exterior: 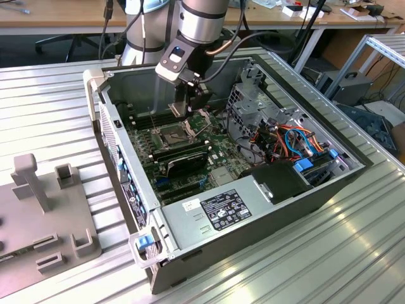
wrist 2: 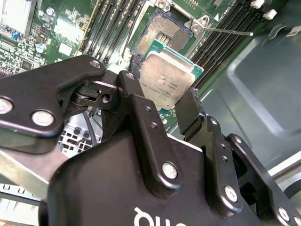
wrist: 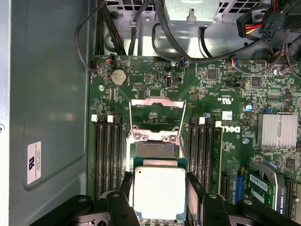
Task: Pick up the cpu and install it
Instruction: 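Place the cpu into insertion slot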
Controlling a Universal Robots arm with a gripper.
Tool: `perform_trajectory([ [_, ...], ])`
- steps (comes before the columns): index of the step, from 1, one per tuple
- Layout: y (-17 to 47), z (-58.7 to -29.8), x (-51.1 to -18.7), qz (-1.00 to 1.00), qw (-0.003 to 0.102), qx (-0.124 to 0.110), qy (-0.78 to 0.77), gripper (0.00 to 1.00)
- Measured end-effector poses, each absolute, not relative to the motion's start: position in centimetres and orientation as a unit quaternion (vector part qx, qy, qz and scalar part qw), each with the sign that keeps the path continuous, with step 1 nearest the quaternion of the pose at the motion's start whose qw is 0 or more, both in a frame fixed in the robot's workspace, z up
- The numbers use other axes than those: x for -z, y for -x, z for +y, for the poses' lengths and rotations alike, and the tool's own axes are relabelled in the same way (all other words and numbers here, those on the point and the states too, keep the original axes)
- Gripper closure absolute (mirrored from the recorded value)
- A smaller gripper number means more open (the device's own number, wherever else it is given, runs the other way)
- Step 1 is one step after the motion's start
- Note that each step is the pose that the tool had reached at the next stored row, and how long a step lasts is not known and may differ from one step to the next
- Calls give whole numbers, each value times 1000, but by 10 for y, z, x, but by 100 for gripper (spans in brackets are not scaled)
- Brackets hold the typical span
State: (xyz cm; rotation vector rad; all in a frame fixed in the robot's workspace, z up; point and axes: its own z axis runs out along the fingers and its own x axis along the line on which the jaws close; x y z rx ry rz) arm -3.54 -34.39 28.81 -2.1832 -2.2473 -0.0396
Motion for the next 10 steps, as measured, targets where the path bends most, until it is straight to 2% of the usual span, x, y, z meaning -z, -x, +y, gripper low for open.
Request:
perform_trajectory([
  [10,38,-344,-270,-717,2,14,697,45],
])
